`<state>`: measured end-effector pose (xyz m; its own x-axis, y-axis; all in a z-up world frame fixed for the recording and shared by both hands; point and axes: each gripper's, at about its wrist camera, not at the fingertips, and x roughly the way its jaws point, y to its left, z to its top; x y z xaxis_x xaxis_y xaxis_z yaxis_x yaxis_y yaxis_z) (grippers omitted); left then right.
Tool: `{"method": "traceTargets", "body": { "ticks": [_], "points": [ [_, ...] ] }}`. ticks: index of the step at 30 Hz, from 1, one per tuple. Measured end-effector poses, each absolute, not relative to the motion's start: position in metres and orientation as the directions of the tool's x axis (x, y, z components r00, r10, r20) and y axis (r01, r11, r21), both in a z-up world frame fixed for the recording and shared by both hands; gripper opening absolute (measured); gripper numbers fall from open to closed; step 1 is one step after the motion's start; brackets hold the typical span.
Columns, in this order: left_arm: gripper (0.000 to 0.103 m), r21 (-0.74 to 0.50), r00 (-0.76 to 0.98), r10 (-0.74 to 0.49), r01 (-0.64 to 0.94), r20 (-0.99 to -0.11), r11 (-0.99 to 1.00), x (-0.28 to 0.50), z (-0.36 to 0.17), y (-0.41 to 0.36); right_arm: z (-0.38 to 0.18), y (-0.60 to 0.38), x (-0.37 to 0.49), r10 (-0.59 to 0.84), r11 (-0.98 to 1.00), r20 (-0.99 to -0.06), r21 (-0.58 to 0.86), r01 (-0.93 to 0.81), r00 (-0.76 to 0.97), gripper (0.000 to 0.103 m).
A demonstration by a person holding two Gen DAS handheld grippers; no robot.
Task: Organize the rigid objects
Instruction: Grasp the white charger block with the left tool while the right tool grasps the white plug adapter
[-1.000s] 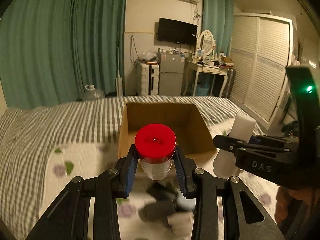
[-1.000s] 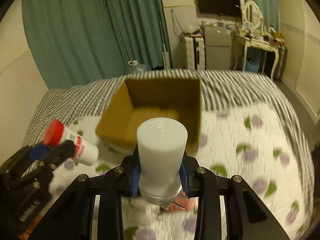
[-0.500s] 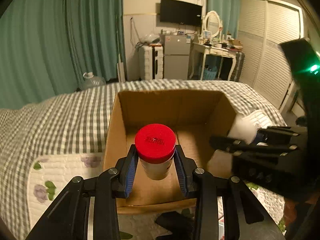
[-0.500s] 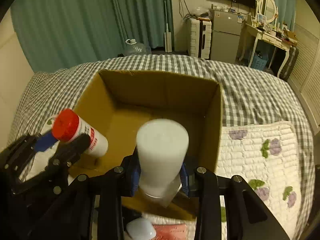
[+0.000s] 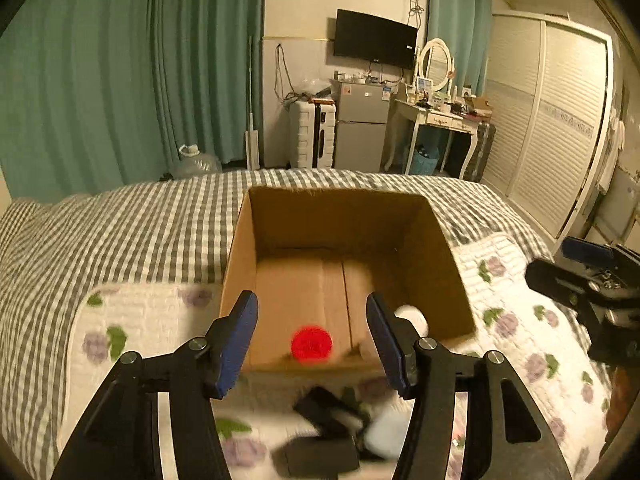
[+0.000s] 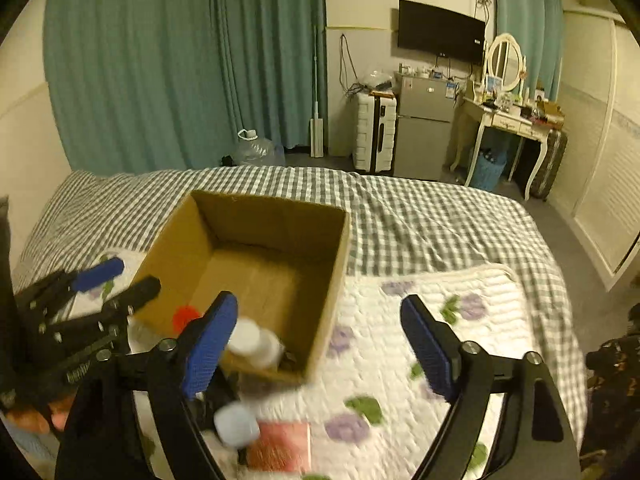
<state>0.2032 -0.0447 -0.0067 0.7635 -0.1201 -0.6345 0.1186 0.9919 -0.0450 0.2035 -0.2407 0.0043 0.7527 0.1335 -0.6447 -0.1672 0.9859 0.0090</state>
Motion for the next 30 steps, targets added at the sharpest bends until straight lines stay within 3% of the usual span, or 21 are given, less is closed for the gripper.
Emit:
{"method": "traceTargets", "body": {
  "ticks": [13,19,23,25,30],
  "points": [
    [0.060,-0.084,0.688,-0.128,0.097,-0.714,0.992,0.095,-0.079,-0.045,-0.084,-0.218,0.139,0.155,0.977,-0.739,0.015,-0.213,0.656,0.087],
    [0.060,-0.137,0.602,-0.215,0.173,-0.769,0.975,0.079,-0.129,-0.076,-0.110,-0.230,0.145,0.145,0.983,-0.769,0.043,-0.177,0.622,0.087],
    [0.060,-0.109,0.592,-0.198,0.184,-0.781,0.977,0.086,-0.138,-0.089,-0.117,-0.242,0.150,0.165,0.985,-0.772,0.091,-0.149,0.614,0.087],
    [0.054,-0.098,0.594,-0.186,0.177,-0.782,0.979,0.091,-0.140,-0.091,-0.122,-0.244,0.152,0.168,0.985,-0.775,0.104,-0.139,0.610,0.087],
    [0.051,-0.142,0.592,-0.218,0.172,-0.776,0.975,0.091,-0.139,-0.081,-0.126,-0.244,0.152,0.171,0.984,-0.775,0.100,-0.150,0.608,0.087]
  ]
}}
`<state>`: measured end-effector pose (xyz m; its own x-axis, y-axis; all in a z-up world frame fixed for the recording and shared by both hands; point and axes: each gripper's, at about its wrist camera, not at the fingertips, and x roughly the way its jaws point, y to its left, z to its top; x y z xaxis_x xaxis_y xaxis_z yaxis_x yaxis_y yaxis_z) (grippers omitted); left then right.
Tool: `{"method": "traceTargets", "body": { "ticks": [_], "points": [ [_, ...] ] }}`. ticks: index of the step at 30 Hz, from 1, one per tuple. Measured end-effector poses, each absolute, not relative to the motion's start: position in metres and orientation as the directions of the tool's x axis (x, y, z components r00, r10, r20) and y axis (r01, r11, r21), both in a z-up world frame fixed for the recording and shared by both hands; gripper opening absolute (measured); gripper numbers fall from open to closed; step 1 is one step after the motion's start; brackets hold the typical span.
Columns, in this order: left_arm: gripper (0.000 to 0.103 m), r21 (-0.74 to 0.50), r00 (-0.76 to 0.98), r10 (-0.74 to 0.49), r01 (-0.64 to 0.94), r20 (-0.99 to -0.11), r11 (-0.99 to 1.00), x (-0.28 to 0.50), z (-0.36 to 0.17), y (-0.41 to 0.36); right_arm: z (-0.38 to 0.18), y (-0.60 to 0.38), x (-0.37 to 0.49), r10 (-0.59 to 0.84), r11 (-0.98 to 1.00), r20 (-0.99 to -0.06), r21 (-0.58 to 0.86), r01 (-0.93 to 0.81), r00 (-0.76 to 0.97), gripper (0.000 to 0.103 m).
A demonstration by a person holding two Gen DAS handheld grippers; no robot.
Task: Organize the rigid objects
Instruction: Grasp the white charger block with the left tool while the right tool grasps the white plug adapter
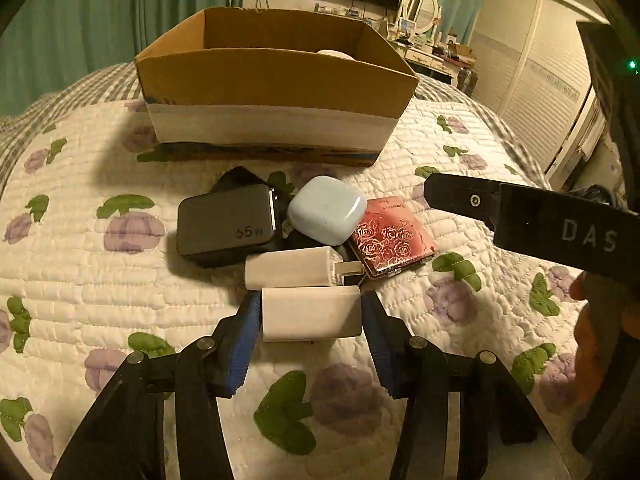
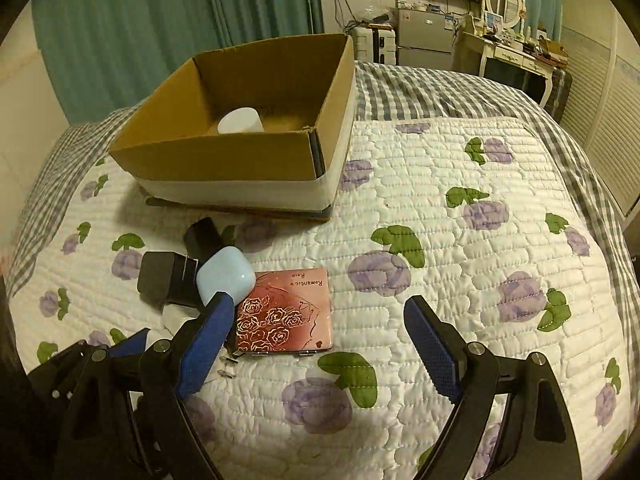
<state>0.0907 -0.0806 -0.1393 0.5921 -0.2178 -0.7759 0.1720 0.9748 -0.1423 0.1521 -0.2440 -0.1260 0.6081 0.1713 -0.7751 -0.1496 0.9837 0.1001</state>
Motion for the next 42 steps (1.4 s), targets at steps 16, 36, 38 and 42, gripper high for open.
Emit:
{"method": "traceTargets", "body": {
  "ticks": [16,36,38,42],
  "points": [
    [0.051,-0.120,0.650,-0.038,-0.083,-0.759,0.989,0.083,-0.100,0.045,-0.141,-0.149,0.133,0.282,0.909,-0.830,0.070,-0.411,0.482,0.087],
    [0.051,-0.134,0.645,-0.084,-0.028,-0.760,0.991,0.075,-0.107,0.052,-0.178,-0.102,0.135,0.128,0.926,-0.854,-0.079,-0.369,0.505,0.039],
    [0.051,-0.141,0.646,-0.090,-0.028,-0.758,0.990,0.074,-0.105,0.051,-0.168,-0.101,0.128,0.120,0.928,-0.845,-0.092,-0.362,0.522,0.034],
    [0.051,-0.144,0.656,-0.092,-0.024,-0.749,0.989,0.073,-0.098,0.047,-0.165,-0.110,0.123,0.107,0.936,-0.833,-0.100,-0.338,0.542,0.031]
  ]
}}
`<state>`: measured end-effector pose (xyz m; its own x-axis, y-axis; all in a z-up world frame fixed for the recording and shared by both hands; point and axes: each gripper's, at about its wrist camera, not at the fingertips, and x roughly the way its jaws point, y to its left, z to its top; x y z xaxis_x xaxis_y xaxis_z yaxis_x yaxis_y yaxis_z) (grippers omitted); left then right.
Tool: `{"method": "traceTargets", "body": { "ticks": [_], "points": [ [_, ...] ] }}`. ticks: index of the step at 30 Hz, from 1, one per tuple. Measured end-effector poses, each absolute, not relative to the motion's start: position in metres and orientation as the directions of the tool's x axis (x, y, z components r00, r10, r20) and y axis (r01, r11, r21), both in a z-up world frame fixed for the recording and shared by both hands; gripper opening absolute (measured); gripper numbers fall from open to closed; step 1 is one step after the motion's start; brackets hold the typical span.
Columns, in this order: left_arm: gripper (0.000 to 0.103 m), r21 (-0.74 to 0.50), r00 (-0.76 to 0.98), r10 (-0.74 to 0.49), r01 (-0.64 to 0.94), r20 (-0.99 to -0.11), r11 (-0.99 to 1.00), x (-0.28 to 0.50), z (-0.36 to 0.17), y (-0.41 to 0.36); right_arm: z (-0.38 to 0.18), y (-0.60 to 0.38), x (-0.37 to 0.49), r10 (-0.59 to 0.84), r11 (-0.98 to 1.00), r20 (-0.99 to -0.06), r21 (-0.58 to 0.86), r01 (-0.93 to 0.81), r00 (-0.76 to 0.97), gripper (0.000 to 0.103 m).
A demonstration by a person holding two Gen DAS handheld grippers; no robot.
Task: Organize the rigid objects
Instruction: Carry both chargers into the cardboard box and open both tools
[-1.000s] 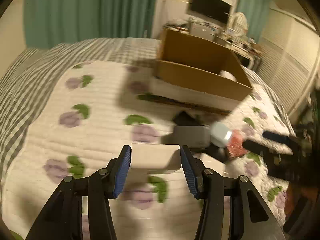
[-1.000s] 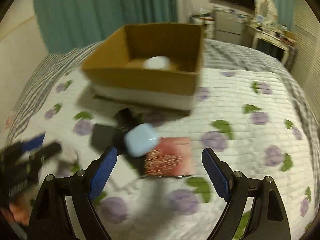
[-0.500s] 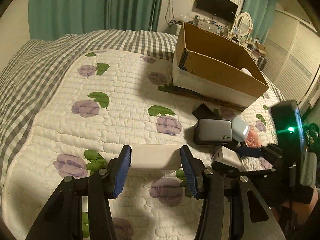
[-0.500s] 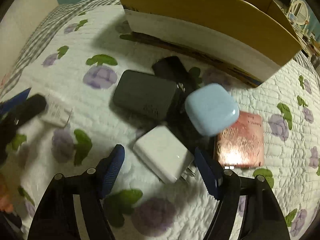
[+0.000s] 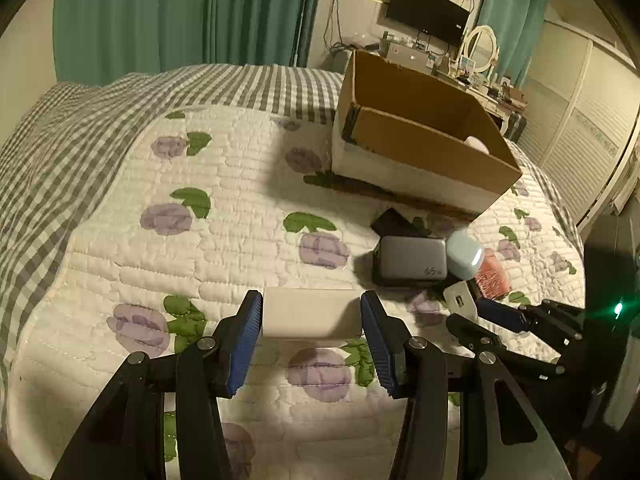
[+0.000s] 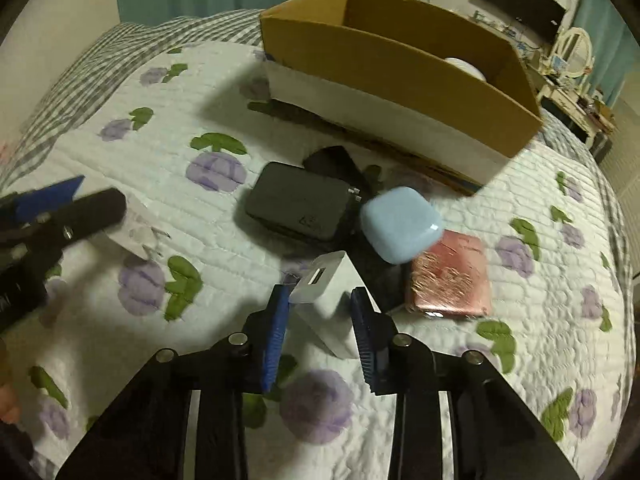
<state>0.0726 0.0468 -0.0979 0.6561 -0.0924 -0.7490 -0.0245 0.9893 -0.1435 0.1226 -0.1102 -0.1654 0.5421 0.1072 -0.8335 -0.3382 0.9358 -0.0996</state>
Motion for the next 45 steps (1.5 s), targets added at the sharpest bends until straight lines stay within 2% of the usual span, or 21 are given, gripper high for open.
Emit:
{"method": "traceTargets", "body": {
  "ticks": [3,7,12,14,17,24,34,38,45],
  "points": [
    [0.051,-0.140,0.664,-0.094,-0.015,-0.742,0.990,0.070,-0.093,0.044,-0.161,-0.117,0.111,0.115,0.938,-0.824,-0.094,-0.335,0.555,0.031],
    [0.051,-0.137,0.658,-0.092,-0.018,-0.747,0.990,0.069,-0.094,0.044,-0.178,-0.099,0.112,-0.015,0.887,-0.795,-0.290,-0.358,0.606,0.032],
    [0.051,-0.124,0.649,-0.084,-0.016,-0.756,0.992,0.070,-0.100,0.043,-0.185,-0.089,0.104,-0.047,0.838,-0.748,-0.390,-0.381,0.662,0.031],
    [0.051,-0.124,0.649,-0.082,-0.019,-0.757,0.992,0.071,-0.101,0.043,-0.175,-0.098,0.103,-0.020,0.858,-0.741,-0.358,-0.369,0.671,0.027],
    [0.051,-0.124,0.656,-0.085,-0.014,-0.750,0.992,0.072,-0.097,0.042,-0.145,-0.115,0.103,0.077,0.907,-0.719,-0.238,-0.348,0.691,0.025],
    [0.051,-0.125,0.714,-0.102,0.020,-0.693,0.992,0.079,-0.057,0.036,-0.068,-0.133,0.119,0.210,0.950,-0.652,-0.041,-0.310,0.729,0.024],
    [0.051,-0.147,0.805,-0.171,0.104,-0.568,0.984,0.143,0.028,0.012,0.013,-0.147,0.172,0.279,0.951,-0.542,0.044,-0.305,0.793,0.024],
    [0.051,-0.074,0.824,-0.170,0.155,-0.540,0.985,0.186,0.040,-0.012,0.020,-0.162,0.218,0.291,0.953,-0.528,0.088,-0.290,0.798,0.024],
    [0.051,0.022,0.799,-0.163,0.215,-0.579,0.976,0.248,0.014,-0.050,-0.016,-0.189,0.288,0.271,0.960,-0.593,0.110,-0.257,0.758,0.024]
  ]
}}
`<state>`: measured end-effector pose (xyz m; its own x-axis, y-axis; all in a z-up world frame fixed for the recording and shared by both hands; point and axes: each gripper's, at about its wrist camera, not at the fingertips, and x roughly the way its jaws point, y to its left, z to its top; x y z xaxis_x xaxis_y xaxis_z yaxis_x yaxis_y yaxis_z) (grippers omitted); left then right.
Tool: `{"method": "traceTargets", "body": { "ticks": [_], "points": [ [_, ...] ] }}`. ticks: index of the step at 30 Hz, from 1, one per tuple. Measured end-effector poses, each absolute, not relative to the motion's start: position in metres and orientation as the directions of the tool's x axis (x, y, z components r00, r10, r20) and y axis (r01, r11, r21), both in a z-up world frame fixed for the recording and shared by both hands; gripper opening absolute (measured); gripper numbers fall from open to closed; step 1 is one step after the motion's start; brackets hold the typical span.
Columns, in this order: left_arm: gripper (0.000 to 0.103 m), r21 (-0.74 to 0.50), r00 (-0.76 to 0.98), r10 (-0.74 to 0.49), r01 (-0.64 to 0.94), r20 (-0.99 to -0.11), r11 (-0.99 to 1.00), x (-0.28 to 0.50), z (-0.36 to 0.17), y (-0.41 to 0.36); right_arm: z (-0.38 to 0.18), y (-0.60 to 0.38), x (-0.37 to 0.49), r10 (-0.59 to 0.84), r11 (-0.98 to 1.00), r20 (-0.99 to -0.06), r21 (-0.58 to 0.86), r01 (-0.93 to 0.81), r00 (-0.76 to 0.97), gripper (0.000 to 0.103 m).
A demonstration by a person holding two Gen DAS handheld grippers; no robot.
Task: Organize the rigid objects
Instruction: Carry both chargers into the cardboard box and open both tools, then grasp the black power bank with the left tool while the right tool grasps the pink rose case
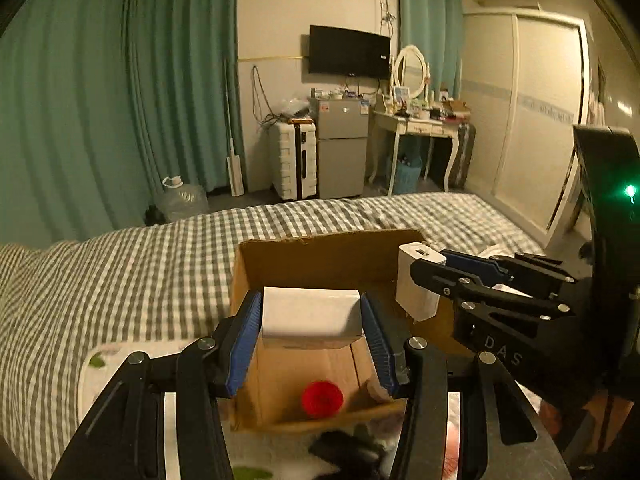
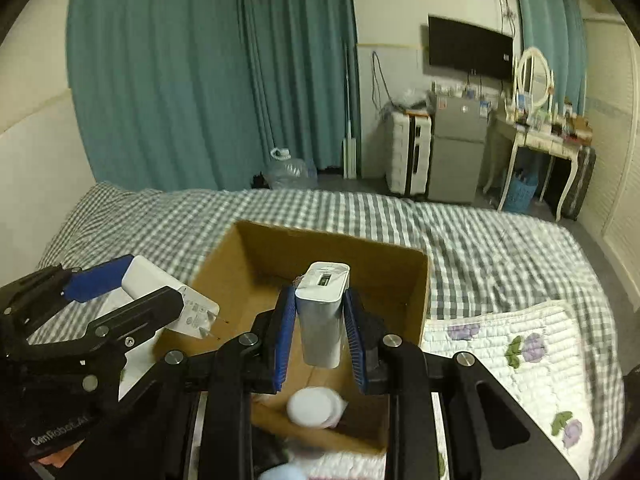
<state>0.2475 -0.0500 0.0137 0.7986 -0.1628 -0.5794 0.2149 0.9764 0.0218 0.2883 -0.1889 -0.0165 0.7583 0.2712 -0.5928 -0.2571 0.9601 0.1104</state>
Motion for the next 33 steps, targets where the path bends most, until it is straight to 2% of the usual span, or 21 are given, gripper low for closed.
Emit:
{"method": "traceTargets", "body": {
  "ticks": [6,8,10,11,17,19,21,28,33],
  "points": [
    [0.051,-0.032,0.764,-0.170,0.192,-0.622,0.981,0.267,-0.023,-0.057,-0.042,-0.200,0.304,0.236,0.969,-0.643,0.101,-0.224,0.728,0.025],
    [0.053,-0.030,0.761,-0.139,0.155,-0.634,0.987,0.265,-0.029,-0.057,-0.046,-0.205,0.299,0.249,0.966,-0.650,0.118,-0.229,0.718,0.029],
    [0.055,-0.001,0.785,-0.090,0.113,-0.612,0.994,0.257,-0.023,-0.055,-0.040,-0.212,0.287,0.223,0.974,-0.628,0.110,-0.199,0.746,0.073],
    [0.060,0.003,0.793,-0.083,0.106,-0.604,0.994,0.254,-0.019,-0.053,-0.035,-0.217,0.278,0.223,0.974,-0.605,0.115,-0.193,0.764,0.076],
    [0.062,-0.025,0.795,-0.070,0.068,-0.603,0.997,0.219,0.010,-0.040,-0.005,-0.238,0.226,0.206,0.977,-0.593,0.088,-0.192,0.778,0.077],
    [0.064,-0.034,0.790,-0.071,0.064,-0.608,0.997,0.203,0.014,-0.035,-0.001,-0.242,0.207,0.198,0.978,-0.602,0.064,-0.201,0.774,0.082],
    [0.064,-0.031,0.788,-0.056,0.047,-0.613,0.998,0.184,0.013,-0.030,-0.005,-0.240,0.193,0.193,0.977,-0.618,0.046,-0.210,0.762,0.083],
    [0.064,-0.005,0.730,-0.031,0.037,-0.683,0.999,0.142,-0.031,-0.029,-0.068,-0.217,0.156,0.164,0.969,-0.702,-0.019,-0.248,0.693,0.083],
    [0.064,-0.049,0.673,-0.076,0.059,-0.736,0.997,0.126,-0.075,-0.031,-0.124,-0.206,0.158,0.203,0.959,-0.781,0.036,-0.283,0.591,0.083]
  ]
}}
